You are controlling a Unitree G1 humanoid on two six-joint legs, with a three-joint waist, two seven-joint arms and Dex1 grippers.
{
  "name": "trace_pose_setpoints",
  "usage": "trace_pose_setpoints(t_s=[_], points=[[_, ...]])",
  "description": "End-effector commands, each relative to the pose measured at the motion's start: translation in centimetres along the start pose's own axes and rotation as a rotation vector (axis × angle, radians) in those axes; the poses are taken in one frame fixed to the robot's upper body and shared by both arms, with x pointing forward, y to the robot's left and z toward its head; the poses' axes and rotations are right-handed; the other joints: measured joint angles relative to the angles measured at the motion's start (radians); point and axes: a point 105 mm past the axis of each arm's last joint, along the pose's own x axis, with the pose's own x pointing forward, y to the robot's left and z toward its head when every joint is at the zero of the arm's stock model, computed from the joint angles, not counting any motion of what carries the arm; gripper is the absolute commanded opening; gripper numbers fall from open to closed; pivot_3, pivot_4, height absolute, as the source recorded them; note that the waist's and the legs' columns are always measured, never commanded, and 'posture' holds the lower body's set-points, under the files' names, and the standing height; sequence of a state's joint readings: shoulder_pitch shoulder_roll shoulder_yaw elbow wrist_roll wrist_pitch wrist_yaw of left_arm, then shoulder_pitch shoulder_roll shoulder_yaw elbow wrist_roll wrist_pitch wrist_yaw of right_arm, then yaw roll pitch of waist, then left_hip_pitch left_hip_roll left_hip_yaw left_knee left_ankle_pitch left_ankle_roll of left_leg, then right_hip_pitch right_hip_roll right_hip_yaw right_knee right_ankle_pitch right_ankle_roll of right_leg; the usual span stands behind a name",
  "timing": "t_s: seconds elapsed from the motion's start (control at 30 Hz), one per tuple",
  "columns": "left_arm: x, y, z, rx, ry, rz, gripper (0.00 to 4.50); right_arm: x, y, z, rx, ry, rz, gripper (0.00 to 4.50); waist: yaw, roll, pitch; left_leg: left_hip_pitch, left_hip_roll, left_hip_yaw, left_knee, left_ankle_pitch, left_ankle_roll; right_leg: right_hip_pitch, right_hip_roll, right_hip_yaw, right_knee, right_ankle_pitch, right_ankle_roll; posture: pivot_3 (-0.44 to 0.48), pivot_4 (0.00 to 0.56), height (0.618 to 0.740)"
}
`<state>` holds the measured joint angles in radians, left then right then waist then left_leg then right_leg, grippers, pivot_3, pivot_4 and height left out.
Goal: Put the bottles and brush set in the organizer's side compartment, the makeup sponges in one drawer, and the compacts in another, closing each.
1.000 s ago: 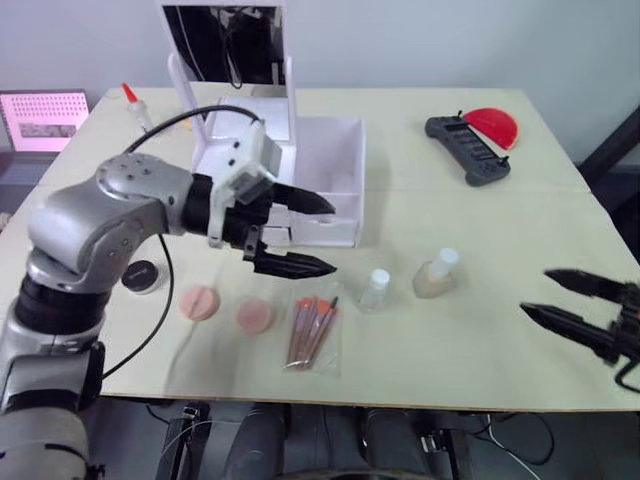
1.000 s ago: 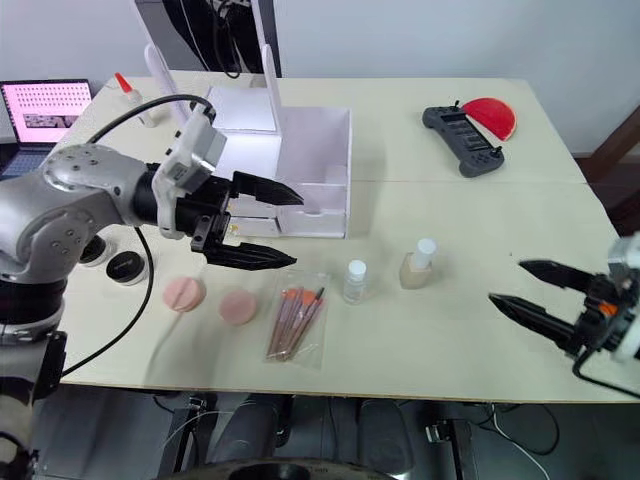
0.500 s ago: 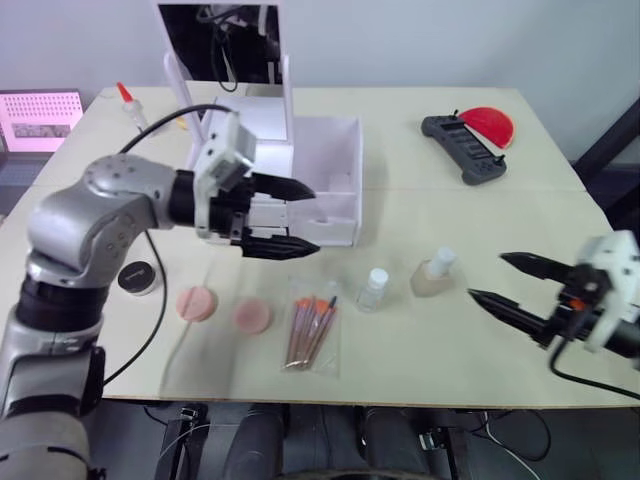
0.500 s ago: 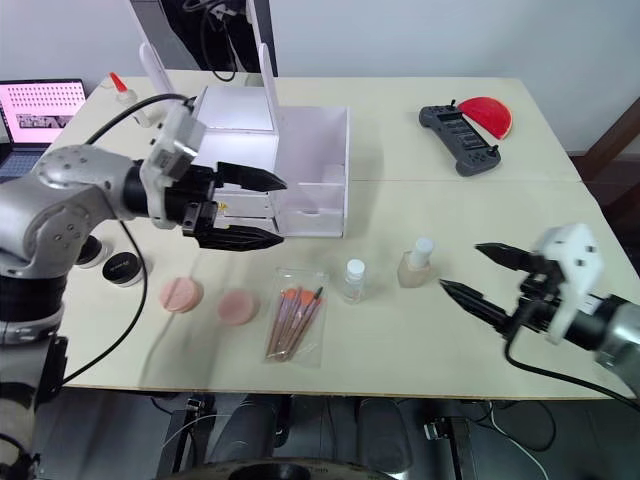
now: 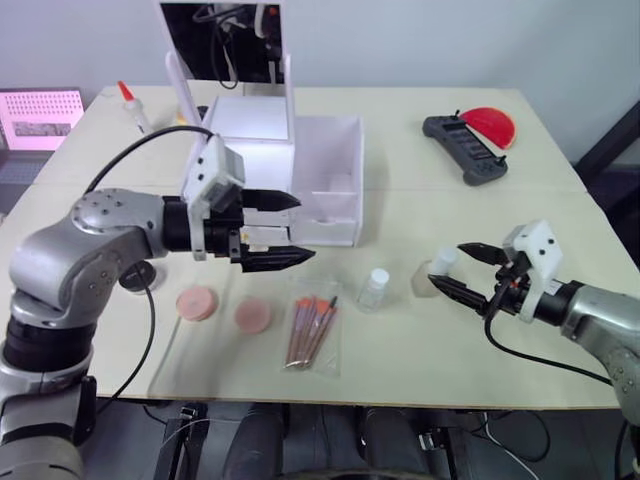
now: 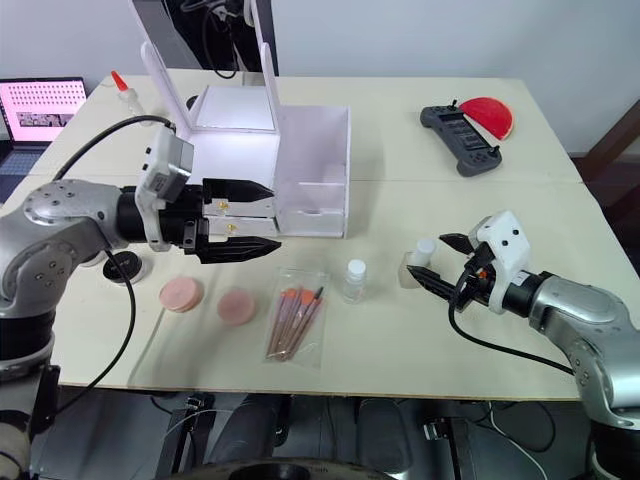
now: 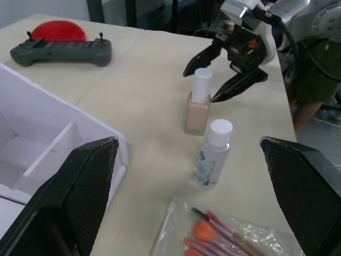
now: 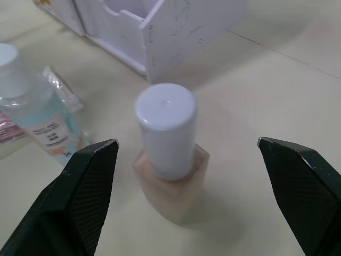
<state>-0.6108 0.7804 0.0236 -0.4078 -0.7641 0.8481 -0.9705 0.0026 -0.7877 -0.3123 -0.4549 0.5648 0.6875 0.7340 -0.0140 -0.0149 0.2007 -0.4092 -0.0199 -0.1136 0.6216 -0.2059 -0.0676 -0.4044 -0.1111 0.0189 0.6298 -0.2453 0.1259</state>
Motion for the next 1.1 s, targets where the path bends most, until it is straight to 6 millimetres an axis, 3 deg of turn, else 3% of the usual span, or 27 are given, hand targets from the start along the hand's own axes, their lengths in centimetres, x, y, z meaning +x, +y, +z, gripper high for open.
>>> trace_pose_setpoints(t_s=[0.03,0.3,0.67,0.77,0.8,0.87,1.1], points=[[-0.4,-0.1,0.8,0.042,-0.015,0.016,4.5,0.1,0.3,0.5,-0.038,-0.032,0.011,2.66,0.0,0.0,0.0,0.0,0.0,0.0,0.0,0.0,0.0,0.0,0.0,0.0,0.0,0.0,0.0,0.0,0.15,0.74],[-0.4,-0.5,0.7,0.003,-0.038,-0.011,4.5,0.2,1.1,0.5,-0.04,-0.065,0.038,2.66,0.0,0.0,0.0,0.0,0.0,0.0,0.0,0.0,0.0,0.0,0.0,0.0,0.0,0.0,0.0,0.0,0.15,0.74],[-0.9,-0.1,0.1,-0.029,-0.036,0.015,4.5,0.7,1.7,2.1,-0.032,-0.114,0.068,2.66,0.0,0.0,0.0,0.0,0.0,0.0,0.0,0.0,0.0,0.0,0.0,0.0,0.0,0.0,0.0,0.0,0.15,0.74],[-1.0,0.0,0.1,-0.026,-0.03,0.021,4.5,0.8,1.5,1.3,-0.039,-0.078,0.071,1.89,0.001,0.0,0.0,0.0,0.0,0.0,-0.001,0.0,0.0,0.0,0.0,0.0,0.0,0.0,0.0,0.0,0.15,0.74],[-1.0,0.0,0.1,-0.025,-0.029,0.022,4.5,0.8,1.5,1.3,-0.037,-0.078,0.07,1.27,0.002,0.0,0.0,0.0,0.0,0.0,-0.001,0.0,0.0,0.0,0.0,0.0,0.0,0.0,0.0,0.0,0.15,0.74],[-1.0,0.1,0.1,-0.022,-0.027,0.022,4.5,0.8,1.3,1.4,-0.036,-0.083,0.064,0.75,0.002,0.0,0.0,0.0,0.0,0.0,-0.001,0.0,0.0,0.0,0.0,0.0,0.0,0.0,0.0,0.0,0.15,0.74],[-1.2,0.3,0.1,-0.017,-0.024,0.033,4.5,0.3,0.9,2.0,-0.044,-0.102,0.066,0.75,0.002,0.0,0.0,0.0,0.0,0.0,-0.001,0.0,0.0,0.0,0.0,0.0,0.0,0.0,0.0,0.0,0.15,0.74]])
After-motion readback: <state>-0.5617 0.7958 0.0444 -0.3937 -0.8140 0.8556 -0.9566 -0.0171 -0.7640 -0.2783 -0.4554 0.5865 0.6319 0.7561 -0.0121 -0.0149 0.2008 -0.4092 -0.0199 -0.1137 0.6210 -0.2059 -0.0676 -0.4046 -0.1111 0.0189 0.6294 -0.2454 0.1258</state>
